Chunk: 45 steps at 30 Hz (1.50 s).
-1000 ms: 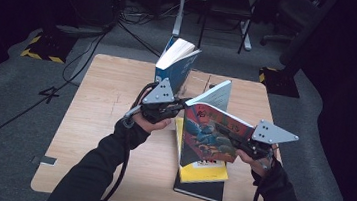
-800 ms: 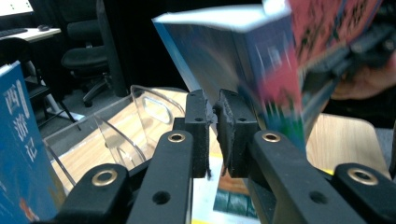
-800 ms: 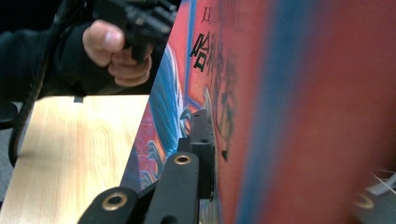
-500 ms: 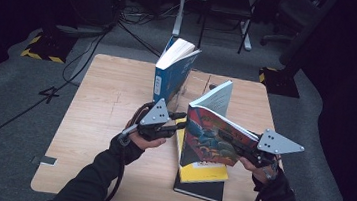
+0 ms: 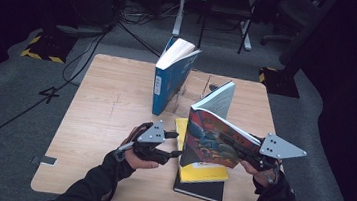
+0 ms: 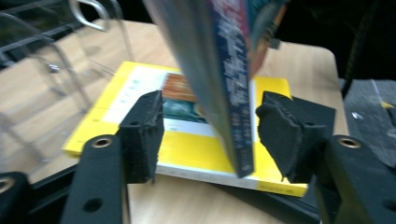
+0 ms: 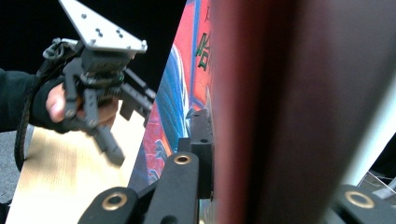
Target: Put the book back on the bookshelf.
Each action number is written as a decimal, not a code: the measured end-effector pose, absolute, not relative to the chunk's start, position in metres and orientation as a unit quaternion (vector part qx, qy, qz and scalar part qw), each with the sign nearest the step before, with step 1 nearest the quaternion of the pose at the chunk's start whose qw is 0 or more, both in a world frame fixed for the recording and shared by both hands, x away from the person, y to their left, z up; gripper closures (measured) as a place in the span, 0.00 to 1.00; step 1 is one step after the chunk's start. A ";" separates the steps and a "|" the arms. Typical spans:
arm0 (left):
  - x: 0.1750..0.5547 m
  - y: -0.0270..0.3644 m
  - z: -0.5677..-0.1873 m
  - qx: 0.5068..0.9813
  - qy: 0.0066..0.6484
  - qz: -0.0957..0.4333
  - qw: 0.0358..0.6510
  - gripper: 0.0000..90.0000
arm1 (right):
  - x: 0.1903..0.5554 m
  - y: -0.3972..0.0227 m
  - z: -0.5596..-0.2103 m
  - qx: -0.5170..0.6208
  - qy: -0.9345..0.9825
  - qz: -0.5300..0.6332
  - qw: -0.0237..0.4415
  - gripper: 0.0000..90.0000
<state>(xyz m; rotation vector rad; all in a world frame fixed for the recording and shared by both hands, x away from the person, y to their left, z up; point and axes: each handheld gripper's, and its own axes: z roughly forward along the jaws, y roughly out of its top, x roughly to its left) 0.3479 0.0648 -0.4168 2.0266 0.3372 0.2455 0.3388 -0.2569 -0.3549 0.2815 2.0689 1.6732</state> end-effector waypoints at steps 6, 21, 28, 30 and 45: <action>0.352 0.036 -0.427 0.845 0.139 0.097 0.507 0.39 | 0.338 -0.258 -0.355 0.102 0.752 0.610 0.229 0.94; 0.369 0.018 -0.405 0.817 0.158 0.117 0.543 0.50 | 0.334 -0.258 -0.356 0.093 0.752 0.607 0.239 0.93; 0.368 0.018 -0.386 0.807 0.150 0.132 0.556 0.60 | 0.331 -0.264 -0.352 0.102 0.742 0.610 0.259 0.89; 0.366 0.019 -0.383 0.810 0.143 0.140 0.551 0.66 | 0.329 -0.268 -0.349 0.106 0.736 0.612 0.269 0.86; 0.357 0.022 -0.377 0.822 0.093 0.145 0.542 0.80 | 0.325 -0.284 -0.346 0.149 0.720 0.582 0.348 0.60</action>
